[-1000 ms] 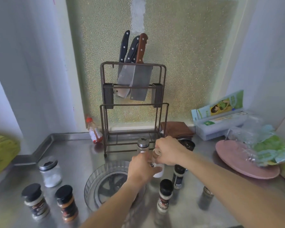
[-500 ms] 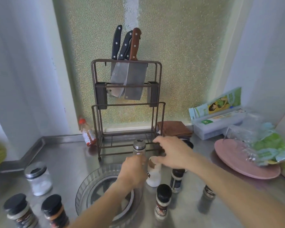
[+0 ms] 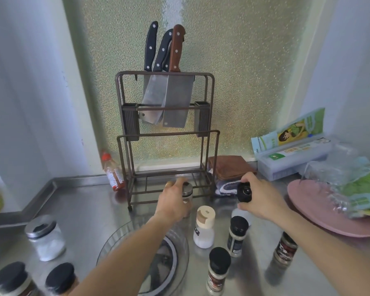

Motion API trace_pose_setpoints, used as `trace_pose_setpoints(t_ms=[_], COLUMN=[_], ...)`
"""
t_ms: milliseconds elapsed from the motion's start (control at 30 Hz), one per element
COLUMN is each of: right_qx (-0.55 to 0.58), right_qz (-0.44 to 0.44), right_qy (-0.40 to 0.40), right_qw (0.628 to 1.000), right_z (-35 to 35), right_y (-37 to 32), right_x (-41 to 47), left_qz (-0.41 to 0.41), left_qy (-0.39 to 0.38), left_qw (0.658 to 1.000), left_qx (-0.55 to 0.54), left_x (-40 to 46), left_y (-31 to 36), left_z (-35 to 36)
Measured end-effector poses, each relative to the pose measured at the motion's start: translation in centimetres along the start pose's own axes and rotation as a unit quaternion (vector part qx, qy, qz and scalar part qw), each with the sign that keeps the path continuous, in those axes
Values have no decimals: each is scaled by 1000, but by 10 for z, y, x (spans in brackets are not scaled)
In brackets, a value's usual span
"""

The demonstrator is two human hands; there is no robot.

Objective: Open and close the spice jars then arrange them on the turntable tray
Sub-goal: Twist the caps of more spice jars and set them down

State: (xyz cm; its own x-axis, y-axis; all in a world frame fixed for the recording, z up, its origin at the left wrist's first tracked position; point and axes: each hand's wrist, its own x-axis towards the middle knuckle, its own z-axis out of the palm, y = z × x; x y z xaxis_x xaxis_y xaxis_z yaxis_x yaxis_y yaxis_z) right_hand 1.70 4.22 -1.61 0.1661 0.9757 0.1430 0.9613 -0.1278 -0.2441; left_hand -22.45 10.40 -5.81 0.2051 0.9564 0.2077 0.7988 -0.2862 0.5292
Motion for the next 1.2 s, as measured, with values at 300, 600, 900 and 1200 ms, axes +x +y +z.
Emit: trace_pose_setpoints(t_ms=[300, 600, 900, 1200], right_qx=[35, 122, 93, 84], right_qz=[9, -134, -173, -137], right_qy=[60, 140, 1, -16], right_qw=[998, 973, 981, 987], right_z=[-9, -78, -5, 30], right_y=[-6, -113, -196, -202], right_x=[-7, -44, -63, -58], left_qz=[3, 19, -60, -53], left_qy=[51, 94, 33, -6], left_qw=[998, 995, 998, 999], left_qx=[-43, -35, 13, 1], left_x=[-20, -57, -91, -85], left_y=[2, -12, -56, -64], left_z=[-27, -127, -123, -100])
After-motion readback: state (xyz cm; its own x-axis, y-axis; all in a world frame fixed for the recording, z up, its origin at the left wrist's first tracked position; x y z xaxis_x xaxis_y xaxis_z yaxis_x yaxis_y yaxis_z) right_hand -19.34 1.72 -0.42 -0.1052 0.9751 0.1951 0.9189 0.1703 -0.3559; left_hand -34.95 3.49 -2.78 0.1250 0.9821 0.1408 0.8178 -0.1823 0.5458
